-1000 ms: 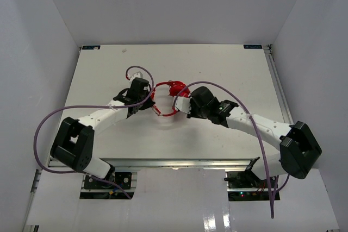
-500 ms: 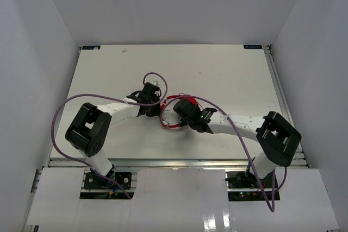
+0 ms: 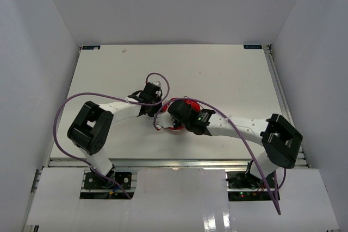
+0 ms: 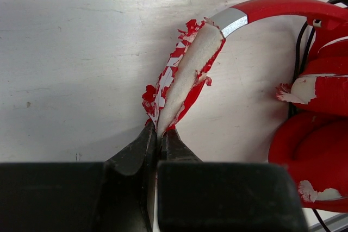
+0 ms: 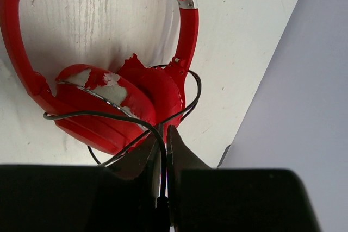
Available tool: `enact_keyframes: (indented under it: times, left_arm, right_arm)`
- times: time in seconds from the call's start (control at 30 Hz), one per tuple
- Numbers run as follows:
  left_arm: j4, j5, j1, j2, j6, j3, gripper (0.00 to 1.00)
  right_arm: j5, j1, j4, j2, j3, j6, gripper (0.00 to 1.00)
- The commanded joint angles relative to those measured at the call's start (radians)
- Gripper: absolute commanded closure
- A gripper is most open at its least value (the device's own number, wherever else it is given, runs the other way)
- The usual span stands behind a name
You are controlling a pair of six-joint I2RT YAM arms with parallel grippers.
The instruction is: Wrap the headphones
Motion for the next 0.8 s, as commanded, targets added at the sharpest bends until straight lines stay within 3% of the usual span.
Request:
enact_keyframes:
  times: [0.0,0.13,0.47,0.6,0.77]
  left_arm:
    - [0.034,0.074,-0.014,-0.006,-0.004,0.035,1.0]
    - [0.038,0.111,-0.014,-0.016,-0.007,0.038,1.0]
    - [0.042,0.123,-0.014,-0.099,-0.014,-0.011,0.99]
    - [0.042,0.12,-0.014,-0.111,-0.022,-0.019,0.92]
    - [0.039,0.123,-0.014,-0.115,-0.029,-0.012,0.77]
  right_arm:
    - [-0.055,0.005,0.01,-0.02,0.039,-0.011,0.9]
    - [-0.073,0.005,0.041,0.047,0.055,-0.003,0.84]
    - [-0.044,-0.032,0.044,0.093,0.105,0.018,0.44]
    - [-0.051,-0.077,0.044,0.059,0.107,0.005,0.28]
    - [-0.149,-0.127,-0.008,0.02,0.152,0.019,0.18]
